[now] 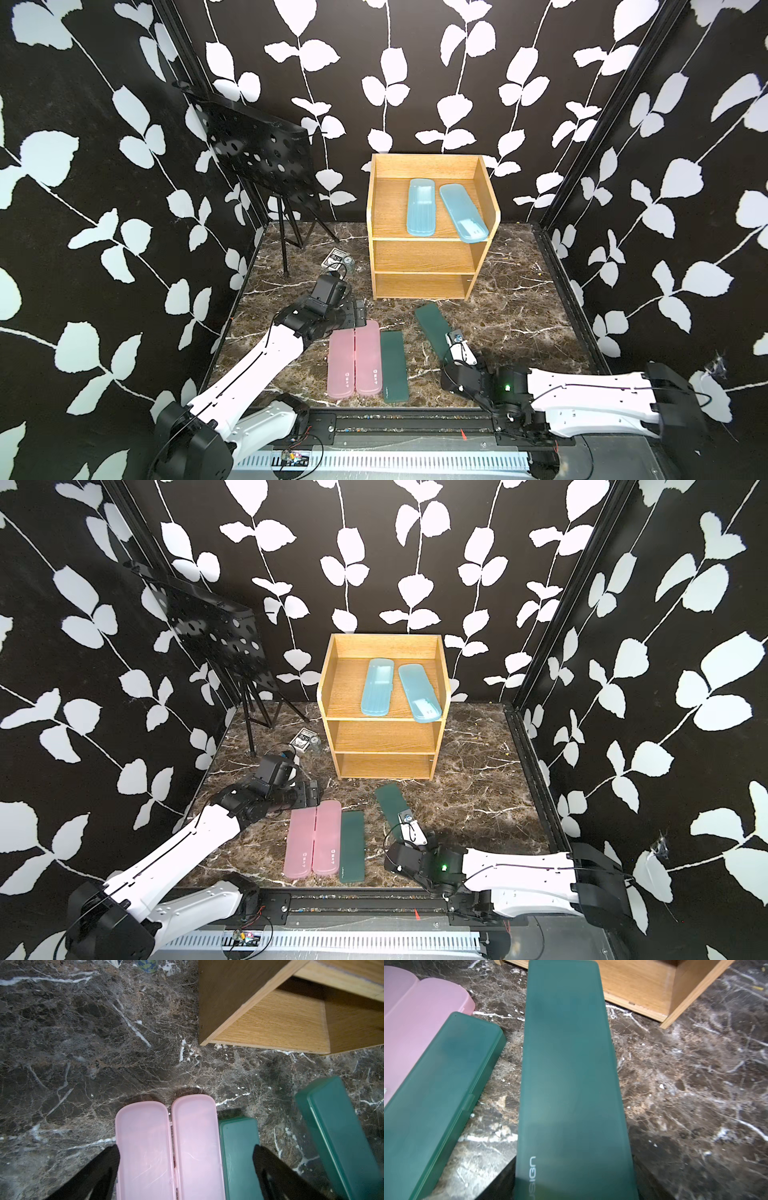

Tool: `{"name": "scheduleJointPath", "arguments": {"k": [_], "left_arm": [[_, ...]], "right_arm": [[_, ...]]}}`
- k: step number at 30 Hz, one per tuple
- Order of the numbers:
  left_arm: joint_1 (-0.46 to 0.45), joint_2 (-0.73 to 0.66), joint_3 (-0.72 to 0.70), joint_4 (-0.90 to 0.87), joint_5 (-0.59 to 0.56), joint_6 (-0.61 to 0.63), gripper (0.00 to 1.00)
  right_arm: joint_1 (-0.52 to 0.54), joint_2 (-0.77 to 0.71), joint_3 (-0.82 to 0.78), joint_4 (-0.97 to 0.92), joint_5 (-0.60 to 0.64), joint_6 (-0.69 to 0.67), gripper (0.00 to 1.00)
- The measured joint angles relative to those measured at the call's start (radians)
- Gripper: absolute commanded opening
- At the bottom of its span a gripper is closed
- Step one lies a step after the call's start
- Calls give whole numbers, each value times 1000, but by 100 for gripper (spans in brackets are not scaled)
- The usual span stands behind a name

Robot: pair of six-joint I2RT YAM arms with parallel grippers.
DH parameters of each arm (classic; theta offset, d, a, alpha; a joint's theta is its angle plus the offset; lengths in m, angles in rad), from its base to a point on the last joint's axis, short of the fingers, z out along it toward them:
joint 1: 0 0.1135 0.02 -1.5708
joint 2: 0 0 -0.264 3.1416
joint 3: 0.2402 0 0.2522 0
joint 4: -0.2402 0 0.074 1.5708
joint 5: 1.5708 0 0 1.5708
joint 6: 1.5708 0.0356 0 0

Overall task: Place the pencil cases on the shelf according to color
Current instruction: Pick up the pencil case from the center of the board, then place the pencil case on the shelf.

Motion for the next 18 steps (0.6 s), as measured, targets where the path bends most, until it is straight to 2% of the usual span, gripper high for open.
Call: {"name": "scheduleJointPath", "arguments": {"k": [13, 18], "left_arm": [[0, -2, 1, 1, -3, 1, 99], [0, 18, 5, 5, -4, 2, 99]], "right_arm": [[32, -128, 103, -87, 111, -70, 37], [32, -177, 126, -108, 154, -105, 41]]}}
